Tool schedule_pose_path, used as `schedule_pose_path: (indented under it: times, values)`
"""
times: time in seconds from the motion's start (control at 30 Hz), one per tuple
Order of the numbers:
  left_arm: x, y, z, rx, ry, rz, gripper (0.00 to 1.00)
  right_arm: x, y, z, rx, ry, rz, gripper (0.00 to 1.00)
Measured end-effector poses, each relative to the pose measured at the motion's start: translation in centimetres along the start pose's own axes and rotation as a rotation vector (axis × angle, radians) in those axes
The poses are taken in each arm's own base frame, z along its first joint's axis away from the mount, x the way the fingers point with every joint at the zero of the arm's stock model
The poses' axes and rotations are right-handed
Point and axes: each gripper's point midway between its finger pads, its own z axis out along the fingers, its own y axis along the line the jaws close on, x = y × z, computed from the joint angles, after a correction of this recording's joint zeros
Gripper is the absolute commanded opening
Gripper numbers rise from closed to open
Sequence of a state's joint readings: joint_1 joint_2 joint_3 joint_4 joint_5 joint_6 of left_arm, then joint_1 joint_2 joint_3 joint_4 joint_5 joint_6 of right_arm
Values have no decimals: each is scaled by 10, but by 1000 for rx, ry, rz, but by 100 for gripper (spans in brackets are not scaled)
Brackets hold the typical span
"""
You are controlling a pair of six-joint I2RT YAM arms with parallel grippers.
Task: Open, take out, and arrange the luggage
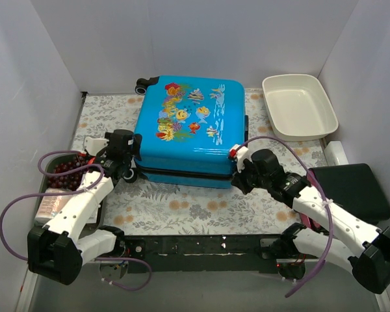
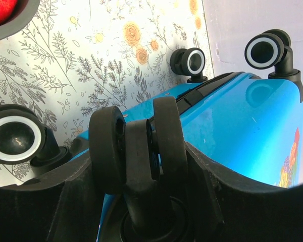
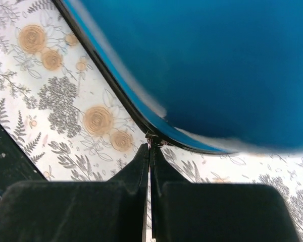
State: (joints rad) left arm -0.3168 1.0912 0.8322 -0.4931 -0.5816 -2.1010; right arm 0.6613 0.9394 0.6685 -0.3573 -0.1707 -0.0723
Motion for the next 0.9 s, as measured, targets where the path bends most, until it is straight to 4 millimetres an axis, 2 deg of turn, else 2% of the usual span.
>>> schedule_pose_path:
  times: [0.33, 0.5, 0.67, 0.73, 0.9]
  values:
    - [2, 2, -7, 4, -23, 18, 0, -17, 52, 40, 66, 6, -116, 1]
    - [5, 5, -14, 18, -19, 12, 0, -42, 79, 76, 76, -8, -116, 1]
    - [5, 9, -19, 25, -19, 7, 0, -74, 125, 119, 35, -39, -157, 1]
    - [5, 10, -21, 25, -17, 5, 0, -81, 139, 131, 31, -53, -168, 1]
    - [6, 13, -24, 29, -10, -2, 0, -87, 143, 139, 45, -74, -149, 1]
